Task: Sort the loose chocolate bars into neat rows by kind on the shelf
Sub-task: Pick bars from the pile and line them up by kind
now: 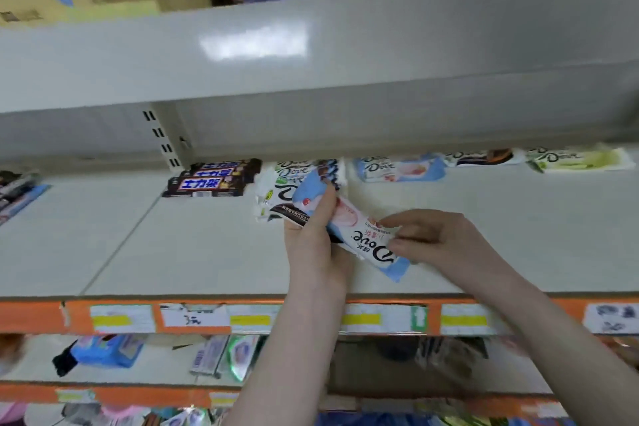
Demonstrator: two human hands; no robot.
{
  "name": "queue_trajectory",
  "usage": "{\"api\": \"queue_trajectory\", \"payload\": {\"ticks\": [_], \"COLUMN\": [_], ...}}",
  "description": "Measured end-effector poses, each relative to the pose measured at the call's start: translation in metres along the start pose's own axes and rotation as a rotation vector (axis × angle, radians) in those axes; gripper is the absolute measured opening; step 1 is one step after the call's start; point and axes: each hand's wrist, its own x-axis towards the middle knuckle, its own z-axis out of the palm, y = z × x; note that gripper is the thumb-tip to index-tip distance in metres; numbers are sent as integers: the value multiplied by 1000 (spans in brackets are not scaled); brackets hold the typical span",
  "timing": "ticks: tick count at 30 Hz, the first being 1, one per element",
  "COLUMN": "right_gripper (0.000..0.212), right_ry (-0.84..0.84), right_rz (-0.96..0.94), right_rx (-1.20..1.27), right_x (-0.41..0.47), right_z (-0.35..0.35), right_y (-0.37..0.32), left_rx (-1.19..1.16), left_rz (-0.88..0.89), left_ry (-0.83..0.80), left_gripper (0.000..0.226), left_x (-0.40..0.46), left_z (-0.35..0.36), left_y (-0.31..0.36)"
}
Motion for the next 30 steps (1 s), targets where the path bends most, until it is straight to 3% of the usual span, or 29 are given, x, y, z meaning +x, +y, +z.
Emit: {"api": "queue_trajectory", "payload": {"ticks": [4, 13, 17, 21, 30], "right_gripper": [20, 19, 17, 29, 44], "right_ry": [36, 392, 331, 270, 284], "right_rz": [30, 54, 62, 53, -31], "right_rx": [113, 411, 429, 418, 318], "right_x": [-10, -7, -8, -7, 17], "right_z": [-42, -106, -117, -123, -103], "right_y": [6, 24, 30, 35, 16], "left_rx": [63, 464, 488, 518, 662], "left_rz": [38, -147, -127, -116, -138], "left_ry": [7, -113, -105, -97, -220], "left_gripper": [20, 20, 18, 21, 28], "left_x": [-11, -19, -18, -14, -3], "left_z": [27, 45, 53, 55, 68], "left_y": [-25, -52, -59, -60, -62]}}
